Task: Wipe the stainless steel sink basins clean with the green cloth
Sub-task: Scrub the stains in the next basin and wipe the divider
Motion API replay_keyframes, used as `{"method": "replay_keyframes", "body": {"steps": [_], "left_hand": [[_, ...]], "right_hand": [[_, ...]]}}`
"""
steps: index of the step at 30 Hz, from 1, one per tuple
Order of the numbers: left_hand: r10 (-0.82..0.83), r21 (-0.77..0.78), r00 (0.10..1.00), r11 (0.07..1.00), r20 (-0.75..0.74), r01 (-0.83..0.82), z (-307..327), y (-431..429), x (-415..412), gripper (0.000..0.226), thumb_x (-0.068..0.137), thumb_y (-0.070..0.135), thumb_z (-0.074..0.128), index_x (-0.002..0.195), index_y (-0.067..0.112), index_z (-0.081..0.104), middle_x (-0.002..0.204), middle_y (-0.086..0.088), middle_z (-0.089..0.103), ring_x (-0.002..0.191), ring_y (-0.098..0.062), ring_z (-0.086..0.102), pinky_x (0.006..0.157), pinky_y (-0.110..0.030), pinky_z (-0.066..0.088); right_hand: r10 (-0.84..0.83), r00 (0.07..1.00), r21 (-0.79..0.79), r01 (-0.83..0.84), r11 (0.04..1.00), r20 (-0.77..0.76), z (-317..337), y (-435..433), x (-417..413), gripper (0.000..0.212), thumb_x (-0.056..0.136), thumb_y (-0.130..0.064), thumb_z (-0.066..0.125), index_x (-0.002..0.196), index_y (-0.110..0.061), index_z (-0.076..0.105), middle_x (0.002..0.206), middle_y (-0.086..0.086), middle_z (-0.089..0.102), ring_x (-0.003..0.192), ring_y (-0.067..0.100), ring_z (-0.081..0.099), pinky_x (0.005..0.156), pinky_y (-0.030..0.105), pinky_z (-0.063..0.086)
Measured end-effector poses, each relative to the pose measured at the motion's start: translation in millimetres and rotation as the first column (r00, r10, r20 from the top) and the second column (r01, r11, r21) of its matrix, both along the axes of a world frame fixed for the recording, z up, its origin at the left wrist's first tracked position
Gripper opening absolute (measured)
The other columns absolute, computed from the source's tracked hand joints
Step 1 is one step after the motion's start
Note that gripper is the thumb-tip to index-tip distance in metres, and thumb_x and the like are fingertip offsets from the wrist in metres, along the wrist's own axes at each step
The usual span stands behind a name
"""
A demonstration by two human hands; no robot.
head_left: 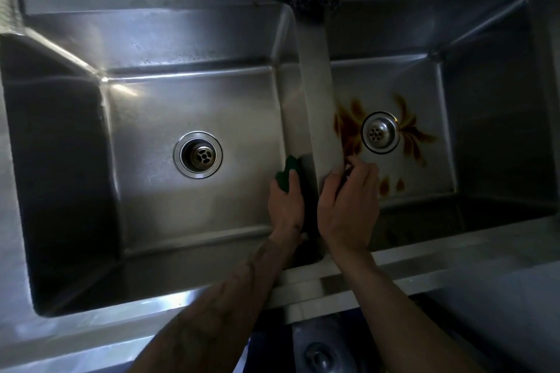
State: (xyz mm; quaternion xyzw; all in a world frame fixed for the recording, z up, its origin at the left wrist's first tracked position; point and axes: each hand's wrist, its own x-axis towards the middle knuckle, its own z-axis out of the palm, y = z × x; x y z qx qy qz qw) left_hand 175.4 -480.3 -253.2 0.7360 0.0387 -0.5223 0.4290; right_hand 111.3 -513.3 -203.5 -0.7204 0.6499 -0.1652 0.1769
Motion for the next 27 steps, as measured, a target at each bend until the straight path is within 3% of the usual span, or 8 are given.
{"method": "replay_keyframes", "body": {"steps": [2,5,8,12,15,18,24,27], "left_hand": [[-0.008,-0.013,1.0,1.0,0.004,0.008,1.8,-2.8,4.4,0.025,0.109,0.049,0.05,0.101,0.025,0.053,0.101,-0.003,0.066,0.093,-0.023,0.065,0.075,-0.028,0.05],[0.017,-0.127,0.994,0.992,0.112,-0.003,17.8,-6.4,4.8,0.021,0.11,0.041,0.052,0.102,0.021,0.056,0.089,0.003,0.062,0.074,-0.002,0.058,0.059,-0.009,0.043],[0.059,-0.16,0.984,0.987,0.171,-0.032,16.0,-13.3,7.1,0.018,0.11,0.036,0.053,0.107,0.019,0.056,0.091,0.005,0.062,0.074,0.005,0.058,0.064,-0.012,0.044],[0.008,-0.043,0.999,0.999,0.044,-0.006,-0.5,-20.0,13.3,0.021,0.11,0.043,0.05,0.11,0.023,0.055,0.106,-0.002,0.066,0.099,-0.02,0.067,0.075,-0.025,0.05],[0.009,-0.163,0.989,0.987,0.149,0.016,17.7,-19.6,15.5,0.023,0.11,0.039,0.053,0.106,0.018,0.058,0.092,0.002,0.062,0.073,0.004,0.059,0.06,-0.009,0.045],[0.051,-0.246,0.981,0.969,0.185,-0.003,21.6,-21.7,15.8,0.023,0.109,0.038,0.056,0.107,0.015,0.058,0.086,0.004,0.059,0.068,0.001,0.056,0.06,-0.014,0.046],[-0.16,0.047,0.984,0.986,0.079,0.157,-14.1,-38.8,34.8,0.024,0.111,0.044,0.047,0.109,0.02,0.051,0.095,0.003,0.059,0.102,-0.028,0.066,0.079,-0.03,0.046],[-0.126,-0.036,0.974,0.99,0.188,0.135,0.2,-48.3,38.6,0.026,0.11,0.042,0.05,0.103,0.017,0.053,0.085,0.003,0.059,0.077,-0.002,0.064,0.063,-0.02,0.044]], "right_hand": [[-0.003,1.0,0.006,0.003,1.0,0.0,0.0,0.6,0.5,0.031,0.105,-0.03,0.042,0.123,-0.008,0.054,0.109,0.007,0.055,0.096,0.021,0.053,0.077,0.039,0.05],[-0.007,1.0,0.007,0.008,1.0,-0.025,-1.3,-0.3,0.3,0.033,0.105,-0.031,0.041,0.124,-0.008,0.054,0.11,0.008,0.055,0.097,0.023,0.055,0.077,0.043,0.05],[-0.004,1.0,0.015,0.004,1.0,-0.023,-0.5,-0.2,1.0,0.034,0.105,-0.032,0.042,0.126,-0.008,0.053,0.112,0.008,0.054,0.098,0.023,0.055,0.077,0.043,0.05],[-0.007,0.999,0.019,0.008,1.0,-0.04,0.7,0.4,0.6,0.034,0.105,-0.031,0.042,0.129,-0.009,0.052,0.115,0.008,0.054,0.099,0.022,0.054,0.078,0.04,0.051],[0.0,0.999,0.024,0.001,1.0,-0.037,2.9,0.9,1.6,0.031,0.105,-0.028,0.044,0.129,-0.009,0.052,0.114,0.007,0.053,0.098,0.02,0.052,0.076,0.034,0.046],[-0.004,0.999,0.02,0.004,1.0,-0.045,3.4,1.5,1.6,0.03,0.105,-0.027,0.044,0.129,-0.009,0.052,0.114,0.007,0.053,0.098,0.019,0.051,0.076,0.032,0.043],[-0.006,0.999,0.021,0.006,1.0,-0.035,1.4,0.5,2.4,0.036,0.105,-0.031,0.04,0.13,-0.008,0.052,0.116,0.009,0.053,0.099,0.022,0.054,0.077,0.04,0.05],[0.004,0.999,0.014,-0.004,1.0,-0.035,2.4,0.6,2.2,0.036,0.106,-0.031,0.039,0.13,-0.008,0.052,0.115,0.009,0.053,0.098,0.021,0.054,0.076,0.041,0.05]]}}
